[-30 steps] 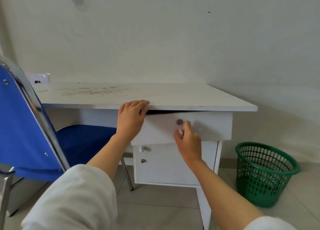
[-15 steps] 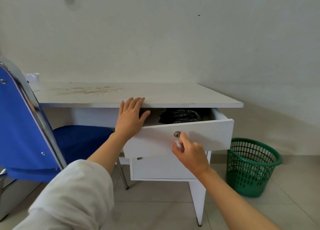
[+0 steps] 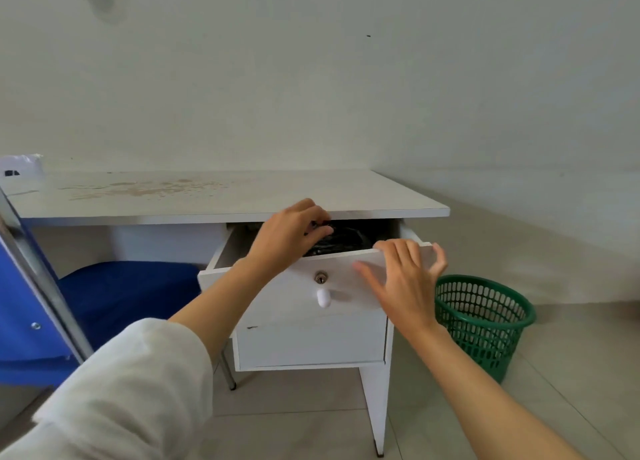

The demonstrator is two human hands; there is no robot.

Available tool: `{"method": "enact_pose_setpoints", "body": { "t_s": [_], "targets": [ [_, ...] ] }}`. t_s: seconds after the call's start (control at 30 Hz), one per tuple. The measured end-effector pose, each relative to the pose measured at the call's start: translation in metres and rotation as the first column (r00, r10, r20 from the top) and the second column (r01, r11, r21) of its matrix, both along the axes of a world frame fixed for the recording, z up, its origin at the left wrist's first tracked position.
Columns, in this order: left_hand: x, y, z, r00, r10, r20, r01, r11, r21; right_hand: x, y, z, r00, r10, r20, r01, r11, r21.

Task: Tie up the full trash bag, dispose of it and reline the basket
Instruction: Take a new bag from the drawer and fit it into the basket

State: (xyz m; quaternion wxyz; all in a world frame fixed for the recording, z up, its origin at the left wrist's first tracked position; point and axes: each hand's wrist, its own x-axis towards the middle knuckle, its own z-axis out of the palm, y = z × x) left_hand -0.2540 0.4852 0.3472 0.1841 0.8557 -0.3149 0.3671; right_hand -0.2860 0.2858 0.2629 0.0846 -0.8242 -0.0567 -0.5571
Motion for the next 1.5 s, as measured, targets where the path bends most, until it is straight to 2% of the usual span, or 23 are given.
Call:
{"method": "enact_pose_setpoints", "body": {
  "t_s": [0.1, 0.17, 0.27, 0.43, 0.53, 0.7, 0.77, 0.87, 0.93, 1.0, 1.03, 1.1, 1.17, 1.2, 1.27, 1.3, 1.37, 1.43, 1.5],
  "targets": [
    [0.003, -0.026, 0.006, 0.994, -0.099, -0.055, 0.105, 0.987, 0.119, 0.0, -0.001, -0.002, 1.0, 0.003, 0.009, -0.004, 1.0, 0.03],
    [0.006, -0.035, 0.008, 0.987, -0.099, -0.123, 0.122, 0.973, 0.195, 0.001, -0.002, -0.003, 1.0, 0.021, 0.017, -0.022, 0.999, 0.037],
    [0.012, -0.038, 0.006, 0.987, -0.02, -0.161, 0.07, 0.949, 0.308, 0.002, -0.004, -0.005, 0.999, 0.027, 0.024, -0.028, 0.999, 0.022],
    [0.019, -0.042, 0.008, 0.985, 0.11, -0.132, -0.049, 0.917, 0.396, 0.002, -0.011, -0.01, 0.999, 0.025, 0.034, -0.023, 0.999, -0.044],
    [0.018, -0.045, 0.01, 0.989, 0.109, -0.097, -0.059, 0.906, 0.419, 0.002, -0.01, -0.011, 1.0, 0.021, 0.023, -0.021, 0.999, -0.039],
    [0.009, -0.022, 0.012, 0.988, -0.011, -0.156, 0.022, 0.997, 0.068, -0.001, 0.001, -0.017, 1.0, 0.016, 0.019, -0.015, 1.0, -0.011],
    [0.0, -0.009, 0.02, 0.963, -0.063, -0.261, 0.043, 0.996, -0.082, -0.004, 0.011, -0.013, 0.996, 0.085, 0.041, -0.087, 0.996, 0.029],
    [-0.02, 0.008, 0.031, 0.823, -0.283, -0.493, 0.143, 0.943, -0.302, -0.005, 0.028, 0.011, 0.974, 0.216, 0.067, -0.224, 0.963, 0.149],
    [-0.031, 0.02, 0.034, 0.727, -0.417, -0.546, 0.157, 0.874, -0.459, -0.002, 0.041, 0.031, 0.976, 0.216, 0.014, -0.216, 0.968, 0.131],
    [-0.037, 0.03, 0.035, 0.665, -0.509, -0.547, 0.076, 0.774, -0.628, -0.002, 0.055, 0.049, 0.969, 0.215, -0.121, -0.202, 0.973, 0.113],
    [-0.039, 0.035, 0.034, 0.679, -0.507, -0.532, 0.007, 0.728, -0.686, -0.003, 0.062, 0.056, 0.948, 0.242, -0.206, -0.217, 0.967, 0.135],
    [-0.043, 0.043, 0.028, 0.823, -0.339, -0.456, -0.123, 0.678, -0.725, -0.003, 0.076, 0.067, 0.893, 0.327, -0.308, -0.275, 0.94, 0.202],
    [-0.046, 0.053, 0.016, 0.979, -0.03, -0.202, -0.122, 0.707, -0.697, 0.001, 0.089, 0.077, 0.842, 0.411, -0.349, -0.317, 0.901, 0.296],
    [-0.048, 0.058, 0.01, 0.997, 0.077, -0.028, -0.078, 0.789, -0.609, 0.002, 0.095, 0.082, 0.818, 0.466, -0.336, -0.344, 0.866, 0.364],
    [-0.044, 0.07, -0.002, 0.964, 0.139, 0.226, -0.083, 0.967, -0.241, 0.008, 0.099, 0.09, 0.752, 0.587, -0.3, -0.413, 0.774, 0.48],
    [-0.041, 0.076, -0.007, 0.949, 0.151, 0.276, -0.134, 0.988, -0.079, 0.011, 0.099, 0.092, 0.707, 0.641, -0.299, -0.455, 0.736, 0.502],
    [-0.036, 0.083, -0.01, 0.958, 0.206, 0.199, -0.218, 0.975, 0.04, 0.014, 0.095, 0.093, 0.603, 0.715, -0.354, -0.525, 0.69, 0.498],
    [-0.033, 0.082, -0.009, 0.985, 0.173, 0.007, -0.173, 0.985, 0.023, 0.012, 0.092, 0.09, 0.524, 0.733, -0.434, -0.529, 0.68, 0.508],
    [-0.031, 0.075, -0.008, 0.988, 0.093, -0.12, -0.095, 0.995, -0.008, 0.009, 0.09, 0.084, 0.534, 0.716, -0.451, -0.511, 0.697, 0.502]
  ]
}}
